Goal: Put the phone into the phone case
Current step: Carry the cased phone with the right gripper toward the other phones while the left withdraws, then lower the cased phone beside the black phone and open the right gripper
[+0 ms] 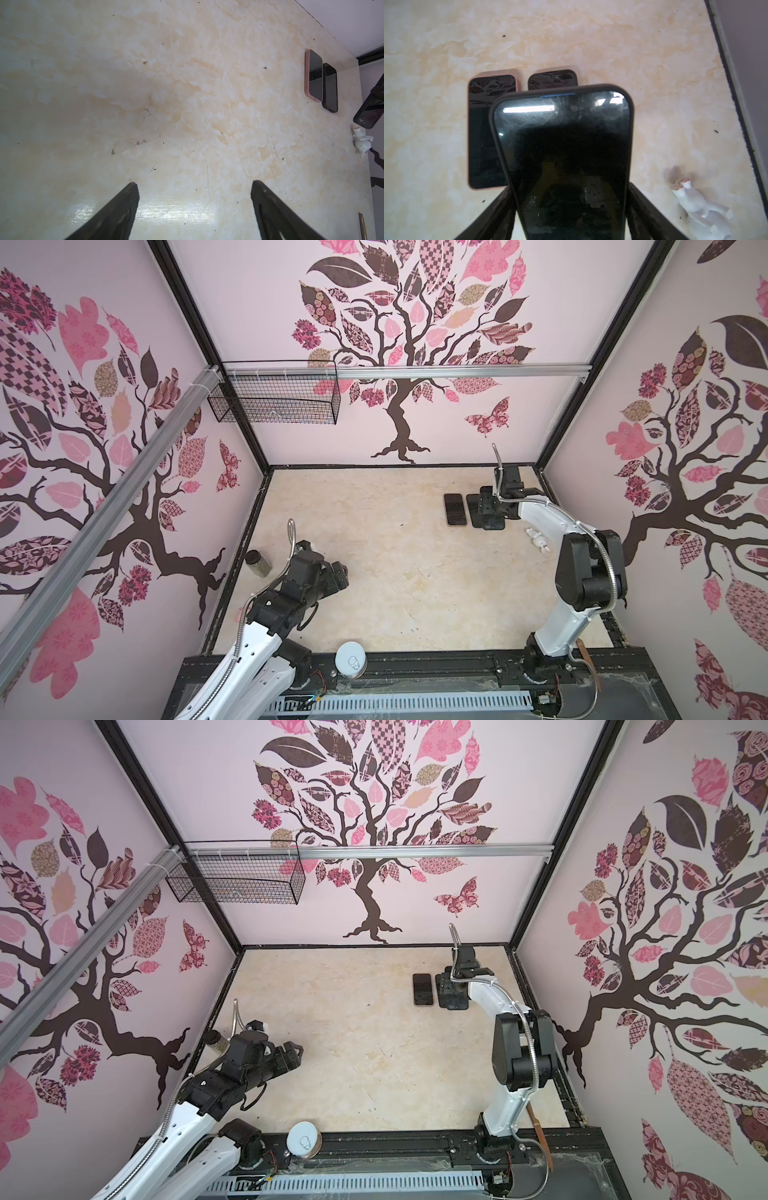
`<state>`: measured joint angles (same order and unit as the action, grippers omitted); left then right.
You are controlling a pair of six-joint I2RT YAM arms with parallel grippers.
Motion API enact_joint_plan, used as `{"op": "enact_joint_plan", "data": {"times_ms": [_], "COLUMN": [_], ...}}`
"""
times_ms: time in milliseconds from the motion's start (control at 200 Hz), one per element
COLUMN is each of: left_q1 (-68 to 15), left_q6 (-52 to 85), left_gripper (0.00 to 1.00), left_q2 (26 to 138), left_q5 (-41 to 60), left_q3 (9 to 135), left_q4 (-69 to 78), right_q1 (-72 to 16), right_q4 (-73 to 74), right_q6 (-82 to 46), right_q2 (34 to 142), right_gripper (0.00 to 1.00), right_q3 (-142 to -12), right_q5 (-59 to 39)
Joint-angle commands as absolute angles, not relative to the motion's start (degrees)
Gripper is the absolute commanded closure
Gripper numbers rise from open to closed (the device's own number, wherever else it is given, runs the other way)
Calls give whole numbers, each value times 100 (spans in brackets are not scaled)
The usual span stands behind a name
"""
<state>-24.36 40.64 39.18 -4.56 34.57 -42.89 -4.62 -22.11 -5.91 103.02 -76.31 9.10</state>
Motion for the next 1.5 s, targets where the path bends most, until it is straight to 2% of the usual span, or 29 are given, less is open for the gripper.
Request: {"op": "enact_joint_plan", "data": {"times_ms": [0, 630, 875, 1045, 1275, 1495], "left_q1": [-2417, -2417, -2419, -2417, -2417, -2417], "left_q6": [3981, 4041, 4100, 4114, 4241, 4376], "left_gripper": [12, 12, 12, 12, 12, 12], "left_q2": [3981, 3964, 3964, 3973, 3972, 3941], "left_q5": [-428, -475, -616, -608, -626, -605], "left_q3": [3812, 3789, 3789, 3742, 3722, 3676], "left_q4": [-4241, -4290, -4305, -4289, -4245, -4257], "right_q1": [-306, 132, 169, 171, 176, 177], "right_q4": [-2181, -1632, -1593, -1635, -1621, -1799], "right_q6": [-402, -185, -180, -208, -211, -285], "right_q2": [10528, 11676, 11981, 12175, 12378, 12616], "right_gripper": [81, 81, 77, 66, 60, 48], "right_q3": [-8010, -8498, -8669, -8779, -8883, -9089], "right_q5": [1276, 1538, 1613, 1734, 1618, 1545]}}
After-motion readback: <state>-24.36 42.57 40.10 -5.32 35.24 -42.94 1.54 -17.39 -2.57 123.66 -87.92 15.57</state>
